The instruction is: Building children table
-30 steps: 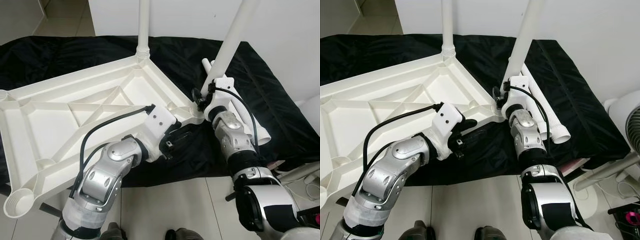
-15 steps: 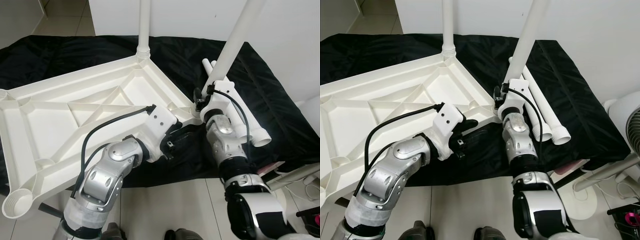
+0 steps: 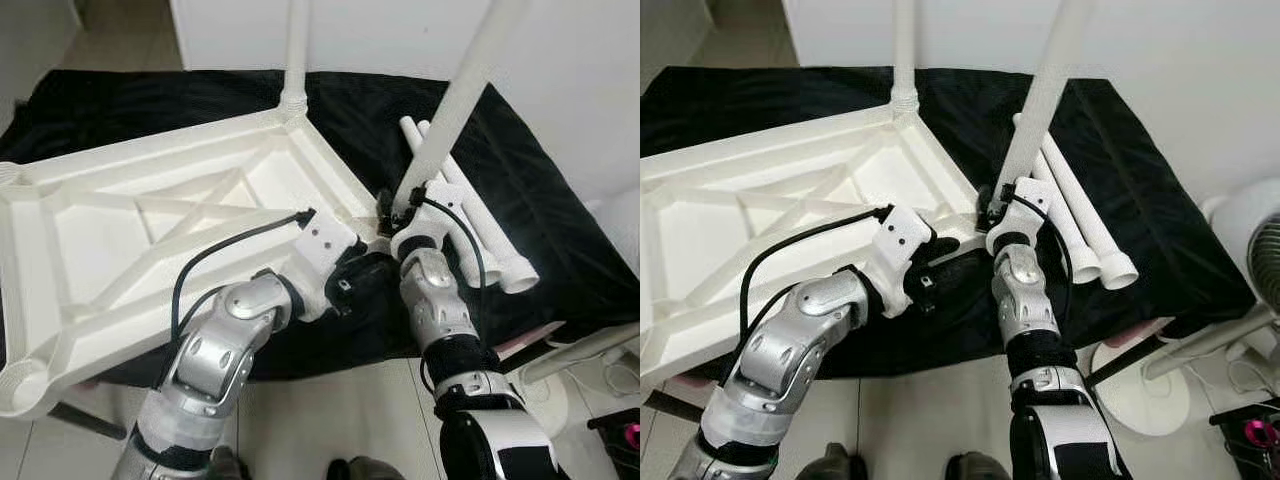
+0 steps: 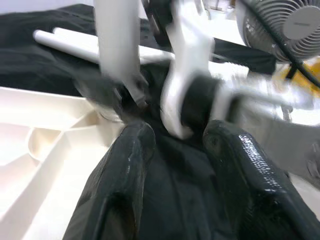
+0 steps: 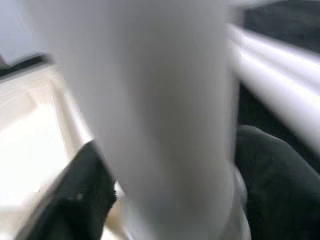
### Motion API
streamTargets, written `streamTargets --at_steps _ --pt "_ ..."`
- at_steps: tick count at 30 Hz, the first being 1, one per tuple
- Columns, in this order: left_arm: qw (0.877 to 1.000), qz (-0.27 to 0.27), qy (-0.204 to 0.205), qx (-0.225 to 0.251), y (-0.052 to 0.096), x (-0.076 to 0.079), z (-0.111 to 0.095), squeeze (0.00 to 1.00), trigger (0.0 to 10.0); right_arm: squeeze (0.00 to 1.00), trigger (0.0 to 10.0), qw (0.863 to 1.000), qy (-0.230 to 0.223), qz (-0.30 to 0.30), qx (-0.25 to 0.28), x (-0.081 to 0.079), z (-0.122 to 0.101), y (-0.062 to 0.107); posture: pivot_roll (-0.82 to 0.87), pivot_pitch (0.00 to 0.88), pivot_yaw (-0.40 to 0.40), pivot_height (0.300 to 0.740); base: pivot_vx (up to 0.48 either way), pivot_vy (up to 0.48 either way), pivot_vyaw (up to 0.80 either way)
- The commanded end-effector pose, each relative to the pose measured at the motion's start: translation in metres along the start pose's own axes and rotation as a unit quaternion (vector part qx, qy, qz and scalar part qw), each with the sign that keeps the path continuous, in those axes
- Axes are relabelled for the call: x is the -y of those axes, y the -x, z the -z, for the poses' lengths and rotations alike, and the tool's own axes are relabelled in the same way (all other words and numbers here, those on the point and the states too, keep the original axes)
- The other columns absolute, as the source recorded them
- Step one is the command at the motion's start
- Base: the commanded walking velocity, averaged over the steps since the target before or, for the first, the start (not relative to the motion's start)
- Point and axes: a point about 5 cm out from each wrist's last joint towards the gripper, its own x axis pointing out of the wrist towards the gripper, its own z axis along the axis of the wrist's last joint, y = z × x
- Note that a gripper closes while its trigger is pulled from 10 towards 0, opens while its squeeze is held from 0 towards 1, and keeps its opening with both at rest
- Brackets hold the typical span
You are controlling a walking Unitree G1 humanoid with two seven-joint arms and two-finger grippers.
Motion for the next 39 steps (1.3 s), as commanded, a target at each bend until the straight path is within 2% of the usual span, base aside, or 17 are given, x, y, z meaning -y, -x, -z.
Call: streamTargets --at_steps 1,2,9,11,13,24,34,39 --pt "1.0 -0.015 -0.002 -0.004 -0.002 -0.002 0.002 0.0 10.0 1.0 10.0 1.0 -0.003 0.007 -0.017 0.007 0.008 0.003 -0.09 0.056 -0.023 0.74 0.0 0.0 0.0" --pt "1.0 -0.013 -0.004 -0.003 -0.002 -0.002 0.001 0.0 10.0 0.0 10.0 1.0 0.013 -0.014 -0.013 0.013 0.003 0.001 -0.09 0.058 -0.02 0.74 0.0 0.0 0.0" --pt "1.0 -0.012 -0.007 -0.004 -0.005 -0.005 0.001 0.0 10.0 0.0 10.0 0.995 0.056 -0.076 -0.01 0.03 -0.007 -0.003 -0.09 0.065 0.002 0.74 0.0 0.0 0.0" --pt "1.0 -0.008 -0.009 -0.005 -0.005 -0.003 0.0 0.0 10.0 0.0 10.0 0.989 0.089 -0.121 -0.003 0.039 -0.013 -0.004 -0.08 0.059 0.007 0.74 0.0 0.0 0.0" --pt "1.0 -0.005 -0.009 -0.005 -0.004 -0.001 0.0 0.0 10.0 0.0 10.0 0.986 0.1 -0.135 0.0 0.041 -0.016 -0.004 -0.08 0.059 0.007 0.74 0.0 0.0 0.0" --pt "1.0 -0.001 -0.02 -0.007 -0.005 -0.002 -0.001 0.0 10.0 0.0 10.0 0.965 0.155 -0.213 -0.002 0.045 -0.03 -0.014 -0.07 0.04 0.011 0.74 0.0 0.0 0.0" --pt "1.0 -0.001 -0.021 -0.008 -0.007 -0.003 -0.001 0.0 10.0 0.0 10.0 0.959 0.16 -0.235 -0.003 0.046 -0.036 -0.018 -0.08 0.041 0.013 0.74 0.0 0.0 0.0" --pt "1.0 0.006 -0.023 -0.009 -0.008 -0.001 -0.001 0.0 10.0 0.0 10.0 0.949 0.172 -0.264 -0.004 0.047 -0.039 -0.019 -0.09 0.047 0.024 0.74 0.0 0.0 0.0"
